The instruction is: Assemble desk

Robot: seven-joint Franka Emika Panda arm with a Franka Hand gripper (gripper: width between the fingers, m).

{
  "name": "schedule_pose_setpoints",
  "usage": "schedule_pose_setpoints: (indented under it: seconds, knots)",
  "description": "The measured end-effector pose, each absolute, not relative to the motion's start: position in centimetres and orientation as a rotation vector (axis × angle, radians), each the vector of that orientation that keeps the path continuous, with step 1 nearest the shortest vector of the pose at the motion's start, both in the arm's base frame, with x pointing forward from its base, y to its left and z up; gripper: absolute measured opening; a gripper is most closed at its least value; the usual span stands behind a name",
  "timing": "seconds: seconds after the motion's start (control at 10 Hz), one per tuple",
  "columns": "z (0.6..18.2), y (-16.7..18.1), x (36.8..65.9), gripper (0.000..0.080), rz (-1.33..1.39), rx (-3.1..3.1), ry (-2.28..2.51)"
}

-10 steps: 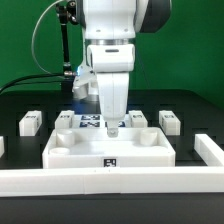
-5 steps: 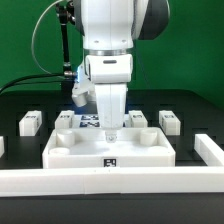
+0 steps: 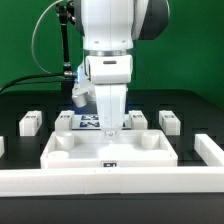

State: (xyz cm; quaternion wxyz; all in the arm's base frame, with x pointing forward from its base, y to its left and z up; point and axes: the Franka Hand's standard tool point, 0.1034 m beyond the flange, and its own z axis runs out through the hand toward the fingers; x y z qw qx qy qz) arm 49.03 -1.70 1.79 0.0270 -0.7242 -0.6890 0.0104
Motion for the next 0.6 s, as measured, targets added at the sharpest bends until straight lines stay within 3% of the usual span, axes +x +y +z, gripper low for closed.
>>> schedule_pose_setpoints:
  seconds: [0.6]
  knots:
    - [1.79, -1.70, 49.03, 0.0054, 0.032, -2.237, -2.128]
